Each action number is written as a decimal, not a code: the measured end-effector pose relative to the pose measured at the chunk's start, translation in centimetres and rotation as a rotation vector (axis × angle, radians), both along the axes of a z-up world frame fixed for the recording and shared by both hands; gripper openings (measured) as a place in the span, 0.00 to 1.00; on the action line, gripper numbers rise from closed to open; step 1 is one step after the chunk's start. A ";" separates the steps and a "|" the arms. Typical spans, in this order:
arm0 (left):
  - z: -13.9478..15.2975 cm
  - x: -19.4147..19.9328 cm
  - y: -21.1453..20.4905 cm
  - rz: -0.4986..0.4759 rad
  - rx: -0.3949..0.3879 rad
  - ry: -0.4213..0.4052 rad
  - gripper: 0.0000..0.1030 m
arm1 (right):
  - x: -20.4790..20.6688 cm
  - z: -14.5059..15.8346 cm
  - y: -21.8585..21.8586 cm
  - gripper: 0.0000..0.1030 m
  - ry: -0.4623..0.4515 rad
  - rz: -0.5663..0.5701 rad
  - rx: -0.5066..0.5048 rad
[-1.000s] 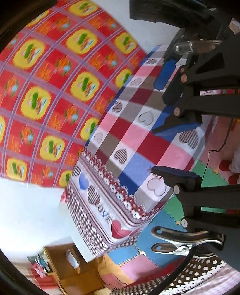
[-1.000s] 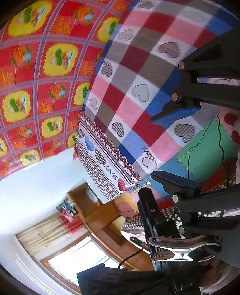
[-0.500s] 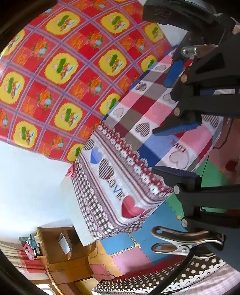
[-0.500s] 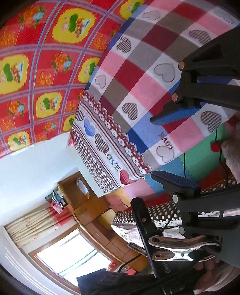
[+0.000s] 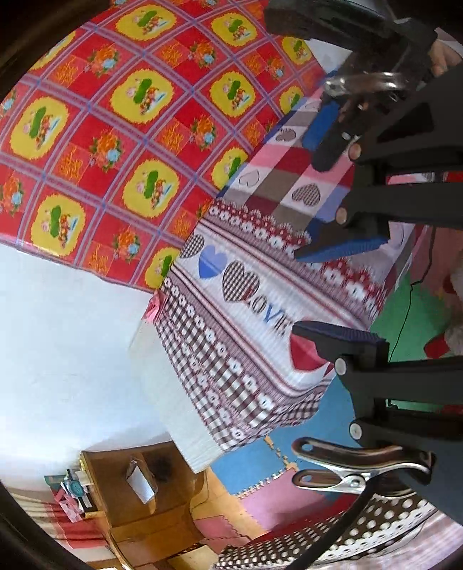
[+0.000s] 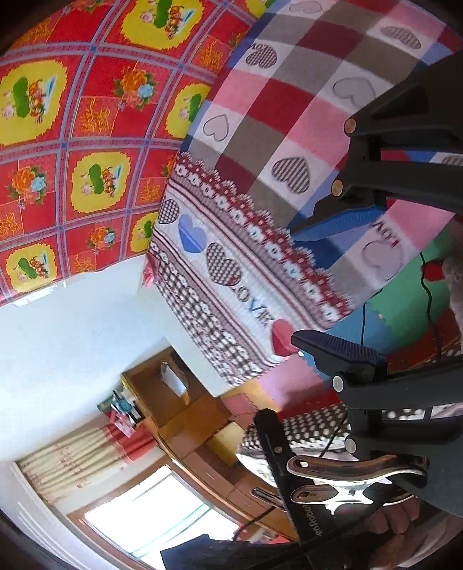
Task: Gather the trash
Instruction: 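Move both open tools to the pink paper sheet on the bed, then close both tools on the pink paper sheet edges and lift it, then carry the pink paper sheet in both tools over the red bucket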
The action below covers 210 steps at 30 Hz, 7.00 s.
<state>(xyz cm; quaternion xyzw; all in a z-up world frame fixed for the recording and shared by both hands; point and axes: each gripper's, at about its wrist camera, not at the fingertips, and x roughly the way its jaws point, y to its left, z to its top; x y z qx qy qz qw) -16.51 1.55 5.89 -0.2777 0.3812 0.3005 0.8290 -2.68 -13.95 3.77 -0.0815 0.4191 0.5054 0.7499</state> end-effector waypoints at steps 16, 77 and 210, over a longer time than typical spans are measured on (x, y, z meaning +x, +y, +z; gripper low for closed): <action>0.4 5.3 9.1 -0.052 0.053 0.026 0.34 | 4.8 -0.1 7.3 0.52 0.020 -0.106 0.060; -17.4 30.1 36.8 -0.577 -0.201 0.150 0.26 | 22.5 -12.5 35.1 0.32 0.307 -0.501 0.001; -6.9 16.6 -4.9 -1.277 -0.100 0.010 0.15 | -2.0 -5.5 -3.9 0.18 0.081 -0.948 0.161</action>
